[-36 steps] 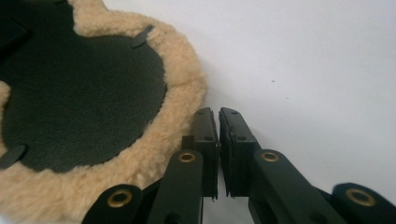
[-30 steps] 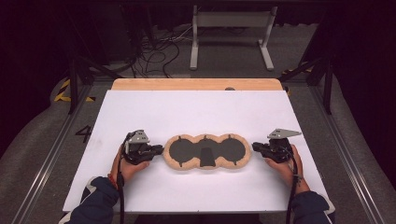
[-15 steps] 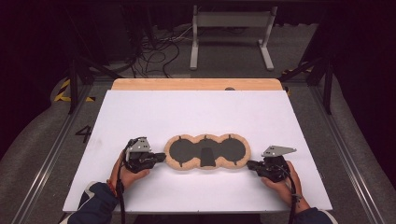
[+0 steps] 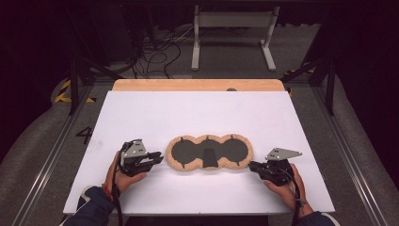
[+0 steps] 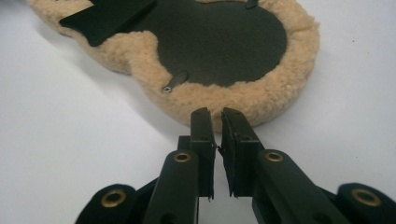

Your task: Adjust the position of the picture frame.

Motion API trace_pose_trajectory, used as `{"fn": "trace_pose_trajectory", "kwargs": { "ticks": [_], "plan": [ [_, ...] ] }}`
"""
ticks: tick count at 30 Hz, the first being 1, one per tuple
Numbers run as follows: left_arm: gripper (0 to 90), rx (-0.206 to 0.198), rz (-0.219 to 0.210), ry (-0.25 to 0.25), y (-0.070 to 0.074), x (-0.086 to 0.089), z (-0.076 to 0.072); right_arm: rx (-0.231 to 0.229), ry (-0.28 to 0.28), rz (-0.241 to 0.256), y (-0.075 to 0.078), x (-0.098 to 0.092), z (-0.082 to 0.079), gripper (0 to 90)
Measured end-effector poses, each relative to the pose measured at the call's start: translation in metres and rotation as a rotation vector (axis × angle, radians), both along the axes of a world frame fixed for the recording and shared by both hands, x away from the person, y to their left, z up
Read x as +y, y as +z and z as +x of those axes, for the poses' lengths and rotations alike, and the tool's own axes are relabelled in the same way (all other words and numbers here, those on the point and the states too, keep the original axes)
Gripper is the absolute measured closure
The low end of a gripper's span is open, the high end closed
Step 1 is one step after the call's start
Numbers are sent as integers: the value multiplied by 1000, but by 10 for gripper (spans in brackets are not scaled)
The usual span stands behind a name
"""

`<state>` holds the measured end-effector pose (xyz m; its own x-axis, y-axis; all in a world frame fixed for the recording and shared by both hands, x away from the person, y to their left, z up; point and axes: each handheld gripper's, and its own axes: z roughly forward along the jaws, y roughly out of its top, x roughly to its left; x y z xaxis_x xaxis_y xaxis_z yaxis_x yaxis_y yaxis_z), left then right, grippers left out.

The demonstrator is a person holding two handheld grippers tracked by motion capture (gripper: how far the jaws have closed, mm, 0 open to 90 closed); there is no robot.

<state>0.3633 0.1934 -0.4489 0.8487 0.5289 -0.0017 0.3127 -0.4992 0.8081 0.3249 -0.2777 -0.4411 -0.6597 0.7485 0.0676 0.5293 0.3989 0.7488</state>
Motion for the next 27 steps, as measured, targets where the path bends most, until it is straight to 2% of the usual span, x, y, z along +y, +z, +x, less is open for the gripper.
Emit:
{"fn": "trace_pose_trajectory", "kwargs": {
  "ticks": [3, 5, 6, 8, 10, 14, 17, 22, 24, 27],
  "plan": [
    [696, -27, -14, 17, 0, 17, -13, 3, 17, 20, 2, 1, -8, 789],
    [653, -32, -29, 32, -1, 28, -22, 0, 38, 25, 2, 4, -10, 772],
    [616, -32, -29, 32, -1, 28, -22, 3, 51, 31, 3, 6, -11, 752],
    [598, -44, -24, 37, -3, 37, -29, 0, 62, 35, 4, 8, -11, 745],
    [555, -60, -49, 45, -4, 46, -37, -5, 79, 36, 7, 11, -12, 733],
    [474, -72, -61, 48, -5, 56, -48, -8, 93, 47, 10, 14, -14, 686],
    [398, -90, -60, 86, -5, 61, -54, -10, 105, 60, 12, 17, -14, 676],
    [255, -51, -56, 153, -10, 67, -53, 4, 125, 47, 11, 25, -12, 634],
    [209, -47, -24, 178, -13, 67, -52, 9, 136, 45, 11, 29, -11, 607],
    [158, -39, -17, 199, -15, 68, -52, 3, 184, 25, 11, 36, -11, 561]
  ]
}}
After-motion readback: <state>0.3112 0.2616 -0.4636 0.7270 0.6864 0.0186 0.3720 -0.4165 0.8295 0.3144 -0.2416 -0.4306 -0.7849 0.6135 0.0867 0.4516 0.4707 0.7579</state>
